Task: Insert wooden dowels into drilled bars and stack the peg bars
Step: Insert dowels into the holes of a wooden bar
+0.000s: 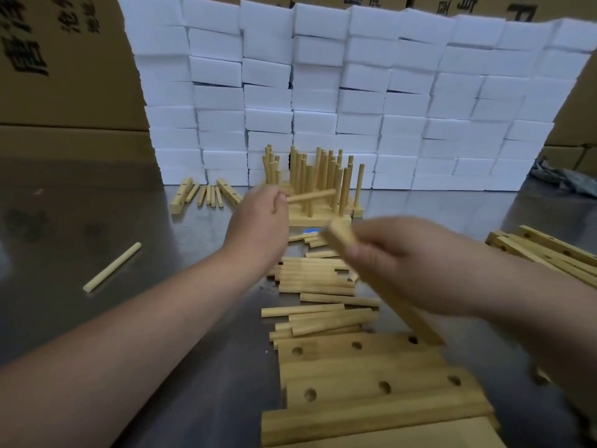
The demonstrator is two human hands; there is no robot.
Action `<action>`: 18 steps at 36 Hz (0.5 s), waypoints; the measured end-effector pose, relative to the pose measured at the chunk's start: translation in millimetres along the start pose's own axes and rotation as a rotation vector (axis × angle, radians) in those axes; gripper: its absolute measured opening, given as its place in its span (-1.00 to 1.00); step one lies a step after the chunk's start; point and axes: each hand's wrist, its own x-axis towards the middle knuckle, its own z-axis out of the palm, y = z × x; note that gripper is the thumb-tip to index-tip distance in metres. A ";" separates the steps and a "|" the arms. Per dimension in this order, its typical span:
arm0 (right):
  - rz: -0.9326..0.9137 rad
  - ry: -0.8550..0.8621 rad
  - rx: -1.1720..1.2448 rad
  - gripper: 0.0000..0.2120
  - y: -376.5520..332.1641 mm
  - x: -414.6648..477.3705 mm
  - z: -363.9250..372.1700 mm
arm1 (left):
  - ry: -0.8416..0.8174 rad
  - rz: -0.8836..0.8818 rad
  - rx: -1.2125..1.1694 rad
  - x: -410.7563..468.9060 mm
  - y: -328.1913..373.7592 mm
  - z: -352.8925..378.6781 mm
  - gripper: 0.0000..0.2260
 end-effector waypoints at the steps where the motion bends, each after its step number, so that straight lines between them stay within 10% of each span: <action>1: 0.029 0.128 0.109 -0.67 2.0 1.0 -3.1 | 0.036 0.017 -0.038 1.6 6.4 -3.3 -0.78; 7: 0.192 0.570 0.782 -0.80 12.4 6.6 -10.5 | 0.141 0.197 -0.174 -5.3 44.7 -20.0 -0.67; 18: 0.294 0.527 1.161 -0.75 9.8 7.1 -14.8 | 0.119 0.414 -0.019 -12.9 64.3 -31.4 -0.72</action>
